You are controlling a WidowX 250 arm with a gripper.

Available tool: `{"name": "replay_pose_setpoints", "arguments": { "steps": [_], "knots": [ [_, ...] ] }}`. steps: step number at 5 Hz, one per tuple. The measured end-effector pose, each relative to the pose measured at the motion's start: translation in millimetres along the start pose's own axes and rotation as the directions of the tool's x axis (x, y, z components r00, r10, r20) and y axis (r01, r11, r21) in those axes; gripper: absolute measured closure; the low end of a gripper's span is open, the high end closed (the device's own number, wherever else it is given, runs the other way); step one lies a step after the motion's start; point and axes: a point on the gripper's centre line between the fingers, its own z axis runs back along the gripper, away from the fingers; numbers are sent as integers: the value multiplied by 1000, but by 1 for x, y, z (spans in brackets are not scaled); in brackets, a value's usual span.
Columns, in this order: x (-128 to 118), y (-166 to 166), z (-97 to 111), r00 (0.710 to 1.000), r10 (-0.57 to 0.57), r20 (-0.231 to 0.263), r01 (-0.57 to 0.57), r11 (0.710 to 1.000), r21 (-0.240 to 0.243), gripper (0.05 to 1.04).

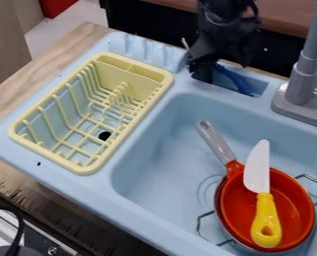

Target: Put the fork at the left side of the sink

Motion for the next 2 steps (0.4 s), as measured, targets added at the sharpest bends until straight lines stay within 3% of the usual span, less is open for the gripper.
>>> {"name": "replay_pose_setpoints", "arguments": {
  "steps": [1, 2],
  "knots": [
    [0, 3, -4, 996, 62, 61, -61, 998, -11, 392],
    [-1, 3, -1, 995, 73, 64, -72, 997, -29, 599]
  ]
}}
